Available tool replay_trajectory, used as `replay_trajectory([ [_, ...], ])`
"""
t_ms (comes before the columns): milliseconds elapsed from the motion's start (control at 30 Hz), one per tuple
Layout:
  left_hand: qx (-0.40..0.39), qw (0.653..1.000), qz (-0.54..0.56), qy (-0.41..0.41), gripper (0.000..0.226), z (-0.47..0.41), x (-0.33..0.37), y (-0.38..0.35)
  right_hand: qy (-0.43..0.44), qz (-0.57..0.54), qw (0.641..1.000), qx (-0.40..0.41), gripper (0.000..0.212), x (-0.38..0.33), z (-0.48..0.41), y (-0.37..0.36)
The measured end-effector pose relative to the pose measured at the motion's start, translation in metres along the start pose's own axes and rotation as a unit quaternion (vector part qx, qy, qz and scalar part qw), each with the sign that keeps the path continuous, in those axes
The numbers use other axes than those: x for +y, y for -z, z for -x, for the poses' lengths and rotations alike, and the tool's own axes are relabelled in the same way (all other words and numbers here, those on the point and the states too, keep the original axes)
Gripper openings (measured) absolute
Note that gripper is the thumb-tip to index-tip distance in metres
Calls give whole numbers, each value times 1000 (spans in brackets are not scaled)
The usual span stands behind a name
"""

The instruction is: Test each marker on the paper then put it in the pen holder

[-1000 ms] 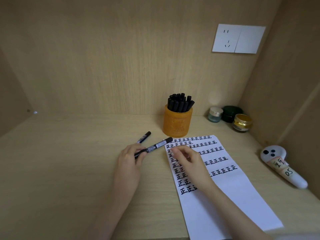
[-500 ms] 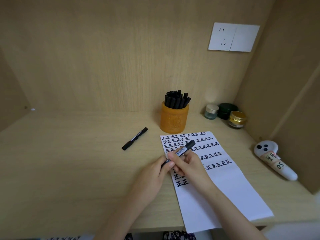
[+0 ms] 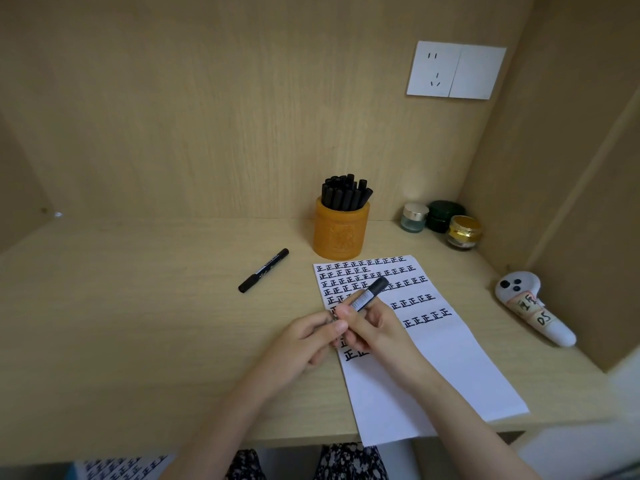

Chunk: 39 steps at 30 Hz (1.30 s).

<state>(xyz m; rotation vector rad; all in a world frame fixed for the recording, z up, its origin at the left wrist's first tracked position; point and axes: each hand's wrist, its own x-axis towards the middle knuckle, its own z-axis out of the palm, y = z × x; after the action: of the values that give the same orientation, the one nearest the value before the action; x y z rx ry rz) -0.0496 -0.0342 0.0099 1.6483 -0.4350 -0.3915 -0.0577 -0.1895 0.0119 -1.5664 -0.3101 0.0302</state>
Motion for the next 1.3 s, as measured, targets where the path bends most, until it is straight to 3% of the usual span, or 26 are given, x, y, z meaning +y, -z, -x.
replay_trajectory([
  [100,2,1000,-17,-16,37,3,1,0,0,10,1000,-2,19,-2,1,0],
  [200,10,998,-51,-30,30,3,6,-3,-4,5,1000,30,23,-3,3,3],
  [333,54,991,-125,-6,37,3,2,-1,-16,-56,988,143,29,-8,4,20],
  [467,59,990,-129,26,15,5,-12,2,-32,-110,966,232,41,-7,7,47],
  [533,44,989,-136,24,18,7,-15,0,-52,-99,960,257,30,-1,10,58],
  [633,39,985,-169,7,23,7,-19,-6,-66,-41,965,249,17,9,16,66],
  [900,73,981,-179,-20,25,8,-18,-9,-51,83,958,271,49,12,13,65],
  [1067,79,980,-183,-9,25,8,-20,-10,-69,98,940,319,33,23,12,64],
  [1300,80,978,-192,-12,24,8,-22,-10,-60,144,935,319,31,27,15,65],
])
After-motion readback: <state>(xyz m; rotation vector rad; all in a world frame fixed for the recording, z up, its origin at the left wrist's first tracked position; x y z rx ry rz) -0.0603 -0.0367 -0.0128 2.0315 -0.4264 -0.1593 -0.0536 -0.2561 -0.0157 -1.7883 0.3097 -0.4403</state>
